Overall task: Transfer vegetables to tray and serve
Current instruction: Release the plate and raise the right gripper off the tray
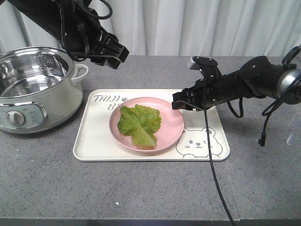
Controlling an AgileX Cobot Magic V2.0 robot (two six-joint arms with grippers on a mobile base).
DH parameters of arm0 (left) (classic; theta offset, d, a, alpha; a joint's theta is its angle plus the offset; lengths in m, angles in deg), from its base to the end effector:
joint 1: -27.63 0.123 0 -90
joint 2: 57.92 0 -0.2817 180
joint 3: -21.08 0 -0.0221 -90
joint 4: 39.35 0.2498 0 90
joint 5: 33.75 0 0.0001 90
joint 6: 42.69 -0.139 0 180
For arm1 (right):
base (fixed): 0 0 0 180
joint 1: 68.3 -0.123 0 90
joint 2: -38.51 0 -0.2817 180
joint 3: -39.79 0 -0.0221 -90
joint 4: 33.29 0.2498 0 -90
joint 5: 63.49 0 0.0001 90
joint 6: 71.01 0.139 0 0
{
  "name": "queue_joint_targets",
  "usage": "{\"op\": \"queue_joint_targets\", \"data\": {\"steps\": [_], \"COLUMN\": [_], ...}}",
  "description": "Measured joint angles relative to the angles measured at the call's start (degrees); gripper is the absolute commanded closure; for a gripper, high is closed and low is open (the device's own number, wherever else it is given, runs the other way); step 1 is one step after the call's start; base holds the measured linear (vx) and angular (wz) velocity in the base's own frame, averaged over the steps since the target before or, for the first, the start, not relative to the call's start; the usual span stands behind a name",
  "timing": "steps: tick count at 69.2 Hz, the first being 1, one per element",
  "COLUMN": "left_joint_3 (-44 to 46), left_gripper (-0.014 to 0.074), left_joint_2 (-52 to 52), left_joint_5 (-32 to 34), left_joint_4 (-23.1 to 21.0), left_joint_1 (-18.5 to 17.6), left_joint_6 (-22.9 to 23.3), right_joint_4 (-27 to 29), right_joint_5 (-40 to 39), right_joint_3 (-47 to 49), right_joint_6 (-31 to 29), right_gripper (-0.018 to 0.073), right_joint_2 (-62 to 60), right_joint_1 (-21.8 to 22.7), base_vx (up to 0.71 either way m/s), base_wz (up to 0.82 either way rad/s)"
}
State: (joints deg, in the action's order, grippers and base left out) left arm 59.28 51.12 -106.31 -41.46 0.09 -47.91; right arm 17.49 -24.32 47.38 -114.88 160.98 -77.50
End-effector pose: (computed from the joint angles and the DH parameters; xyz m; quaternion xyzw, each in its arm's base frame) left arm 0.3554 -0.1908 0.3806 0.2680 0.9107 -0.0788 0.3044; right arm 0.4447 0.1410 0.1799 -0.1579 0.9052 0.2627 0.2945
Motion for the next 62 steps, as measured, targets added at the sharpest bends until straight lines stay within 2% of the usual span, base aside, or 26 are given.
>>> {"op": "queue_joint_targets", "data": {"steps": [5, 13, 19, 34, 41, 51, 62], "left_joint_3": [0.00, 0.00, 0.00, 0.00, -0.33, -4.88, -13.14], "left_gripper": [0.0227, 0.0227, 0.0227, 0.0227, 0.0227, 0.0227, 0.0227], "left_joint_2": [0.00, 0.00, 0.00, 0.00, 0.00, -0.02, -0.02], "left_joint_5": [0.00, 0.00, 0.00, 0.00, 0.06, 0.21, 0.21], "left_joint_4": [0.76, 3.62, 6.09, 11.02, 11.32, 11.34, 10.21], "left_joint_1": [0.00, 0.00, 0.00, 0.10, 1.04, 3.47, 4.98], "left_joint_6": [0.36, 3.12, 6.08, 12.43, 15.59, 19.37, 20.36], "right_joint_4": [-2.11, -6.98, -13.27, -31.58, -36.66, -38.59, -38.67], "right_joint_5": [0.12, 1.03, 2.59, 11.16, 15.79, 21.85, 25.78], "right_joint_3": [1.12, 3.02, 4.96, 8.58, 9.08, 9.08, 9.10], "right_joint_6": [2.15, 7.18, 12.00, 29.92, 35.57, 37.57, 37.56], "right_gripper": [0.0091, 0.0086, 0.0095, 0.0105, 0.0105, 0.0105, 0.0105], "right_joint_2": [-0.21, -2.02, -4.37, -8.33, -8.69, -8.69, -8.69], "right_joint_1": [0.00, 0.00, 0.00, 0.78, 2.50, 5.16, 6.79], "base_vx": [0.00, 0.00, 0.00, 0.00, 0.00, 0.00, 0.00], "base_wz": [0.00, 0.00, 0.00, 0.00, 0.00, 0.00, 0.00]}}
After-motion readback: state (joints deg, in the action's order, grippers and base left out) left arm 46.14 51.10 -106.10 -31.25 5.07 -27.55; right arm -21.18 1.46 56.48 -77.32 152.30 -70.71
